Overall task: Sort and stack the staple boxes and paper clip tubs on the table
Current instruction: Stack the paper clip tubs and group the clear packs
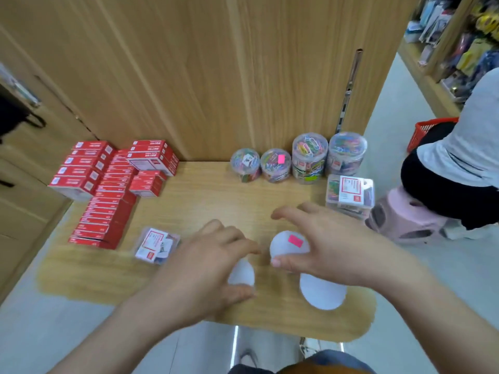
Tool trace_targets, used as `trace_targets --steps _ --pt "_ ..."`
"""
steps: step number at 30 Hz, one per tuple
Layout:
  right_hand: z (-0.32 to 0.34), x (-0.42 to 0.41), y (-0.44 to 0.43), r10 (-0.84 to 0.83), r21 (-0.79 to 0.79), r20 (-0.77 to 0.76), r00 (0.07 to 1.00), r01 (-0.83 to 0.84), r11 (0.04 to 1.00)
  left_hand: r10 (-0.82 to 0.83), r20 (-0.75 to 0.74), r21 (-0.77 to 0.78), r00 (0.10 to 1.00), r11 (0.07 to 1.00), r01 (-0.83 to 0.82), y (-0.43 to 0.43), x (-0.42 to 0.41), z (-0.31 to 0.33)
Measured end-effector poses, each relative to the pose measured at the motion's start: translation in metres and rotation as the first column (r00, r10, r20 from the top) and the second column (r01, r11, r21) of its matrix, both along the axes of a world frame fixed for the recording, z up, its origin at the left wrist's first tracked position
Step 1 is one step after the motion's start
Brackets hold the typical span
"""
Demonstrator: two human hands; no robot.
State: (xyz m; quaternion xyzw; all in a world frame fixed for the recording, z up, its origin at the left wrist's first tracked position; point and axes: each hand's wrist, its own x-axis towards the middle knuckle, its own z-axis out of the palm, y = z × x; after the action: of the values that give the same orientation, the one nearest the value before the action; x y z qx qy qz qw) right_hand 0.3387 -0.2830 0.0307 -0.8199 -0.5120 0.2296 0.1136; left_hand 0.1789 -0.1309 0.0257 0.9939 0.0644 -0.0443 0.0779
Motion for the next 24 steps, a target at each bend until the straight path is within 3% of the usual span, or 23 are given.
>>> trace_targets --steps 3,6,8,10,11,12,13,15,16,18,20,24 --pt "-0.018 -0.014 0.012 -0.014 -0.165 0.061 0.998 0.024 0.986 -0.101 -0.025 0.16 0.995 0.982 0.104 -0.002 -0.017 -0.021" --pt "-0.027 -0.018 0.021 -0.077 -0.144 0.117 0.99 0.094 0.985 -0.155 0.004 0.273 0.988 0.951 0.148 -0.002 -0.021 -0.032" --pt "-0.026 -0.013 0.021 -0.176 -0.063 -0.004 0.984 0.175 0.983 -0.177 0.062 0.29 0.982 0.945 0.152 0.001 -0.018 -0.034" --pt "-0.022 -0.003 0.017 -0.278 0.057 -0.324 0.904 0.312 0.948 -0.103 0.135 0.124 0.985 0.989 0.087 0.005 -0.014 -0.03" --pt "-0.02 0.001 0.013 -0.293 0.108 -0.533 0.794 0.407 0.907 -0.01 0.168 -0.077 0.986 0.997 0.024 0.006 -0.012 -0.024" --pt "-0.019 0.004 0.008 -0.269 0.126 -0.721 0.639 0.503 0.855 0.118 0.155 -0.332 0.981 0.941 -0.06 0.008 -0.009 -0.017" --pt "-0.019 0.007 0.004 -0.22 0.109 -0.857 0.467 0.58 0.807 0.239 0.094 -0.595 0.967 0.792 -0.138 0.011 -0.007 -0.011" --pt "-0.019 0.009 -0.002 -0.07 0.024 -0.991 0.115 0.663 0.748 0.293 -0.03 -0.938 0.956 0.323 -0.128 0.019 -0.001 -0.002" --pt "-0.018 0.009 -0.004 -0.001 -0.019 -1.0 -0.027 0.672 0.741 0.282 -0.043 -0.989 0.958 0.124 -0.081 0.022 0.002 -0.001" --pt "-0.015 0.008 -0.005 0.09 -0.05 -0.98 -0.177 0.658 0.751 0.25 -0.073 -0.986 0.965 -0.163 -0.032 0.024 0.009 -0.002" --pt "-0.012 0.006 -0.004 0.152 -0.036 -0.961 -0.233 0.646 0.763 0.225 -0.105 -0.96 0.969 -0.276 -0.04 0.022 0.017 -0.002" --pt "-0.009 0.007 -0.002 0.238 -0.006 -0.923 -0.303 0.629 0.777 0.329 -0.158 -0.933 0.931 -0.357 -0.031 0.019 0.035 -0.001"
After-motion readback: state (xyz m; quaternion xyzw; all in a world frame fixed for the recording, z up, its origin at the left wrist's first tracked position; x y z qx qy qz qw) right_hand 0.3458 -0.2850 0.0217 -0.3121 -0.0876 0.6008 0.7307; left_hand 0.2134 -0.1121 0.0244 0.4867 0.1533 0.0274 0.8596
